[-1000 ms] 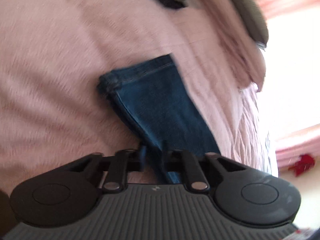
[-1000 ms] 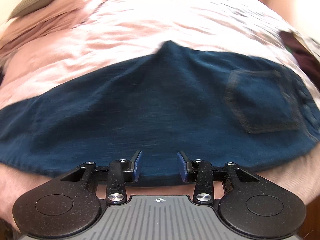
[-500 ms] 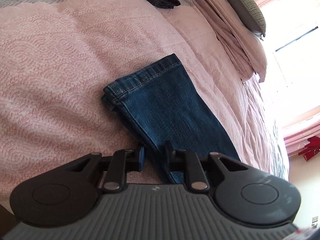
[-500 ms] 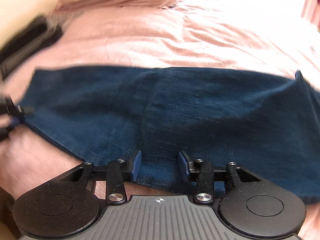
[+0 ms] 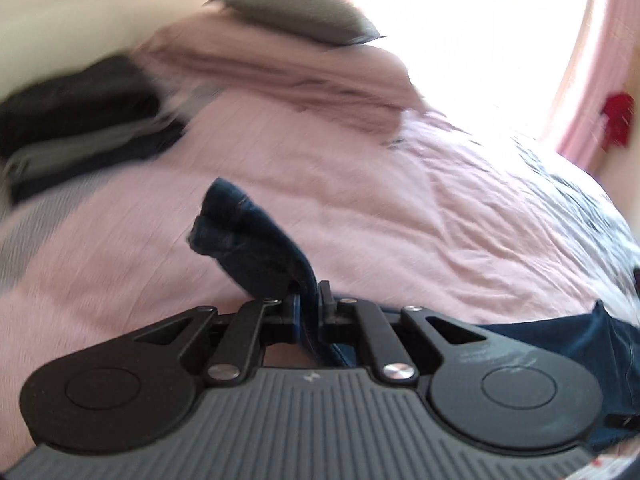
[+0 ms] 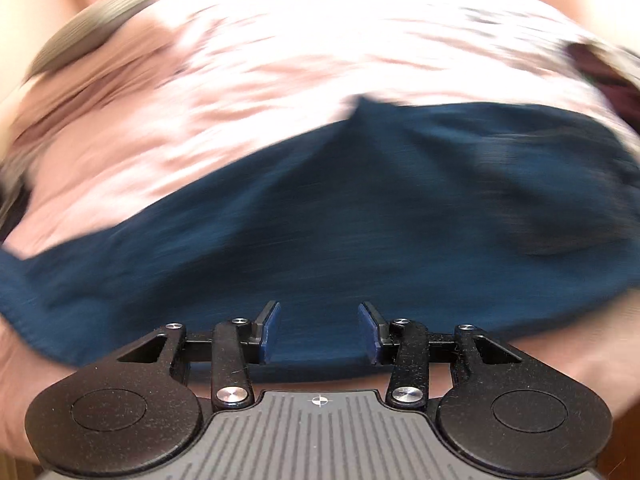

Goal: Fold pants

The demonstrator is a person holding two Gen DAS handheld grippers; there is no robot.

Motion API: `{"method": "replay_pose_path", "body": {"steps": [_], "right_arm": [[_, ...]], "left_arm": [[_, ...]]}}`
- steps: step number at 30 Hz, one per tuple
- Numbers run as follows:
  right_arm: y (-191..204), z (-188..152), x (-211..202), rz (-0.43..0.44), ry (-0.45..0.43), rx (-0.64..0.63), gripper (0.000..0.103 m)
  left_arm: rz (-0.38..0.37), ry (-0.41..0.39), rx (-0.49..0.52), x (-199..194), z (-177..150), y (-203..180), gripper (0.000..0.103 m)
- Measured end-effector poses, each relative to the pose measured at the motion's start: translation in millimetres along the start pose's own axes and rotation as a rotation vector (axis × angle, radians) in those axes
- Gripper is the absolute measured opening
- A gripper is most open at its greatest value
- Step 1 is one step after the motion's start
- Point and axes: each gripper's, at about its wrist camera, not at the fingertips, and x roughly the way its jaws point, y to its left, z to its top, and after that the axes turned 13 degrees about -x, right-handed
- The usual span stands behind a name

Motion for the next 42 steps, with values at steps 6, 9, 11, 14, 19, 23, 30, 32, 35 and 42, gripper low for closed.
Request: {"method": "replay_pose_path", "body": {"steps": [6,9,11,14,19,23,30,32,35,42], "right_arm": [[-112,-9,-40,-0.146,-0.014,0.115,0.04],[-150,-15,-47,-0.177,-0.007,0.158,0.04],[-167,-17,-46,-0.163,0.006,0.184,0.04],[-181,-21,-37,-0.11,0.012,0.197,0.04],[-187,-13,-19,0.148,-0.049,0.242,0.04],[-171,-4,21,0.449,-0.013,0.32,0.04],[-126,29,75,0.573,0.027,0.091,0.039],[-125,34,86,0.628,0.028,0.061,0.039],[-125,35,96,0.674,0.054,0.041,0.039],[-136,25,77,0.689,0.027,0.039,0.004]], "left_arm": [[-0.22,-0.075,0.246,-32,-8,-137,0.004],[-0.378,-0.018,0.319,-37,-49,-205,0.005],[-0.457,0.085,0.353,-27,-90,-240,0.011],[-0.445,0.329,0.434,12,-163,-271,0.029],[-0.336,0.4,0.386,18,-188,-242,0.026],[-0.223,0.326,0.271,7,-147,-202,0.026],[-0.062,0.286,0.172,13,-104,-151,0.025],[-0.059,0.303,0.137,15,-106,-142,0.026],[-0.062,0.306,0.096,18,-110,-134,0.026],[-0.063,0.309,0.092,23,-111,-131,0.029]]}}
